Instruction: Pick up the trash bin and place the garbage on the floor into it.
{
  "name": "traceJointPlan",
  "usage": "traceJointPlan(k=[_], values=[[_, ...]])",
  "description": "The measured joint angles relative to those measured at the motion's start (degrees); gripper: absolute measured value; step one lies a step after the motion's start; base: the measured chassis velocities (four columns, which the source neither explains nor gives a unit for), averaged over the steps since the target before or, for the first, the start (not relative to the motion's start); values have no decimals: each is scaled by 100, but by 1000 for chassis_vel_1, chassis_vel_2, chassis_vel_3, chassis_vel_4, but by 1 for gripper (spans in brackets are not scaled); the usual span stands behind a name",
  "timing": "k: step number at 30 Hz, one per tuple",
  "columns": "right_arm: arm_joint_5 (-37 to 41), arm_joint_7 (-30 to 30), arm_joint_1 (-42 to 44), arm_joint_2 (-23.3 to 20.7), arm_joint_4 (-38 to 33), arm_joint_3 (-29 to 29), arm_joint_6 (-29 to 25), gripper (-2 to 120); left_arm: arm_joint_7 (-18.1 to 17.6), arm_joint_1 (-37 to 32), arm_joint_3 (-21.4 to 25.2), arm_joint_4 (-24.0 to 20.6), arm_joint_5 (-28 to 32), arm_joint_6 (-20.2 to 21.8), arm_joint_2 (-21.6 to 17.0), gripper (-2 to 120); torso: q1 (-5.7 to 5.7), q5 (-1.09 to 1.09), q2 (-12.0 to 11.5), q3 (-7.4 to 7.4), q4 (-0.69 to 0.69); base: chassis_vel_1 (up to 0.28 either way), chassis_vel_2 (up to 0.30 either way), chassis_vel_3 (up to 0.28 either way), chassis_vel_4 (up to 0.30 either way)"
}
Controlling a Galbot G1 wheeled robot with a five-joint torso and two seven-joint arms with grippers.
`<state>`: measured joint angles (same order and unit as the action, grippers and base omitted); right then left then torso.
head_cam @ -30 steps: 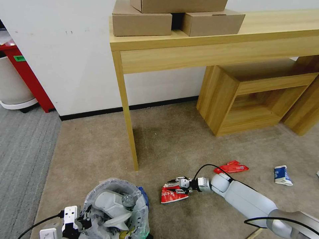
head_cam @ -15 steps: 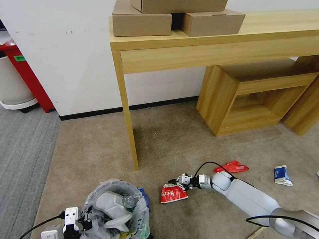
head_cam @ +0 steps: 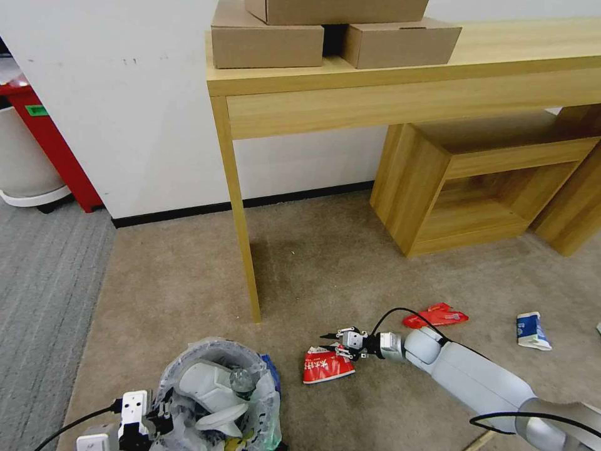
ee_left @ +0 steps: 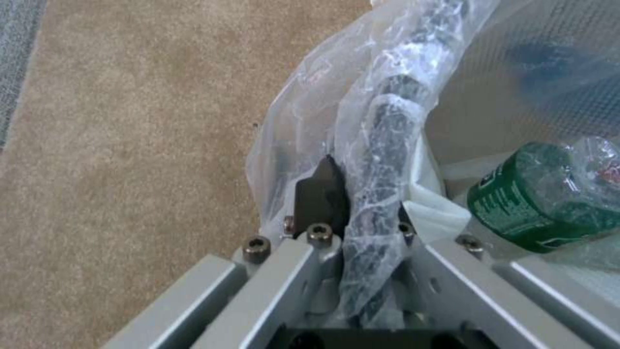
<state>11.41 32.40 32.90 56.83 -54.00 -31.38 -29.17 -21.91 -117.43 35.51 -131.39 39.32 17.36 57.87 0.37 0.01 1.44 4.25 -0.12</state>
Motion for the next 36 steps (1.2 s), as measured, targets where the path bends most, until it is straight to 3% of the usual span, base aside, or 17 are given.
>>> traceJointPlan(k=[3,15,36], values=[[-83,-1,20,1,1,27,17,57,-3,-15,1,-13,5,2,1,0,0,0,0,0,0,0,0,0,0],[-271,134,184,10,102,177,14,98,3,-34,-21,-13,-7,10,33,0,0,0,0,0,0,0,0,0,0],[-488,214,381,501,674,385,-139,100,73,-177,74,-191,-17,29,96,0,0,-1,0,0,0,0,0,0,0]])
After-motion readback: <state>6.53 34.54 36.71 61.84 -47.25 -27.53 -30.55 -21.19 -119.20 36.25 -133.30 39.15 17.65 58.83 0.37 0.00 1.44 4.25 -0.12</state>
